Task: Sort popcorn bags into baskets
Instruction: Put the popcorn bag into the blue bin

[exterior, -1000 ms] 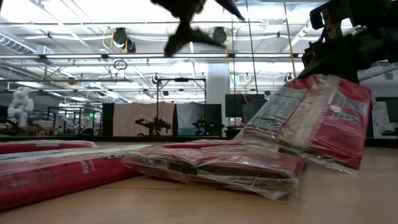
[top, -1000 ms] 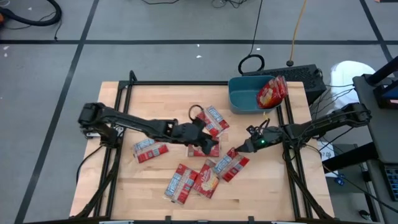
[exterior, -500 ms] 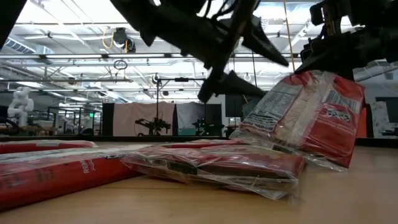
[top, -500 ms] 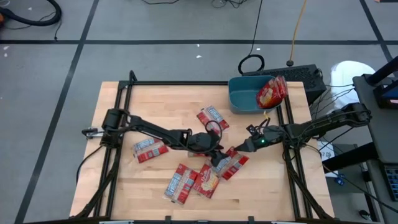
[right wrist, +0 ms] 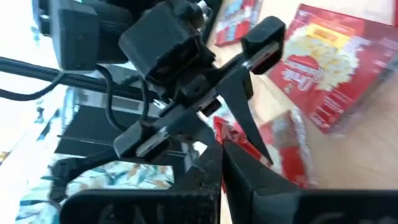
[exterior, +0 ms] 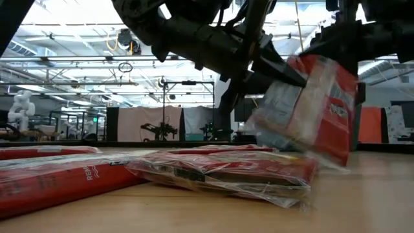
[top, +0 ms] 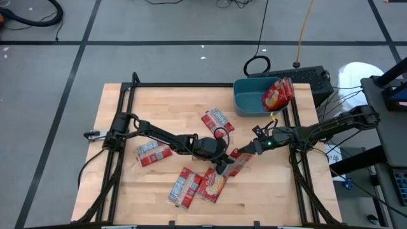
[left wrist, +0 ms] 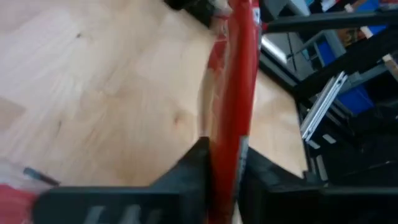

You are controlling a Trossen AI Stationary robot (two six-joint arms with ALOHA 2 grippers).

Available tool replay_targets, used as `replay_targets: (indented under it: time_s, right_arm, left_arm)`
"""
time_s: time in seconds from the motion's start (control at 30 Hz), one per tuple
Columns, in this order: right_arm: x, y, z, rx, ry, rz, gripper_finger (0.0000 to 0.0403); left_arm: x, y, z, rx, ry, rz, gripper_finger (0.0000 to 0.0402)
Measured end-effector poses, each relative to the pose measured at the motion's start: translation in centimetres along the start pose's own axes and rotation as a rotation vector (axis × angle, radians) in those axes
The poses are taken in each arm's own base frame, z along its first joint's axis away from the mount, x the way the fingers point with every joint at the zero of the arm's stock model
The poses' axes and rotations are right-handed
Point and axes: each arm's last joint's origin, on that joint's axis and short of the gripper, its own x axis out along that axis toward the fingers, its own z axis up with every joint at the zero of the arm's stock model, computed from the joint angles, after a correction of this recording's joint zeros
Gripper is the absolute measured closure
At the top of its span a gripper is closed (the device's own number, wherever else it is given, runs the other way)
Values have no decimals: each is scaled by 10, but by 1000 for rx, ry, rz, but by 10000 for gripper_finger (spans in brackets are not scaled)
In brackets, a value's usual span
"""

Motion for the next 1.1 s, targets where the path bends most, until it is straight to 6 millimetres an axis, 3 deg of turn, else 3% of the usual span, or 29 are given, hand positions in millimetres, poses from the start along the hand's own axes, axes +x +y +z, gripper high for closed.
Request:
replay_targets:
  time_s: [0.07, 0.23, 0.53, 0.67, 0.83, 0.97, 1.1]
  right_arm:
    - [0, 2, 2, 14, -18, 25, 403]
    - [-5, 13, 10, 20, -95, 124, 388]
    - [-26, 41, 27, 21, -337, 295, 306]
    - [-35, 56, 35, -15, -446, 346, 284]
    - [-41, 62, 41, 3, -530, 376, 270]
    - [-41, 60, 45, 68, -559, 373, 266]
    - [-39, 57, 48, 144, -593, 357, 265]
  left_arm:
    - [-1, -1, 4, -1, -22, -17, 377]
    - [-9, -13, 18, 59, -88, -47, 368]
    - [-66, -46, 56, 382, -133, 12, 384]
    - [-105, -65, 74, 633, -196, 135, 372]
    - [-154, -84, 91, 1035, -263, 434, 363]
    - [-186, -83, 105, 1125, -265, 674, 370]
    - [-202, -77, 111, 1177, -217, 729, 375]
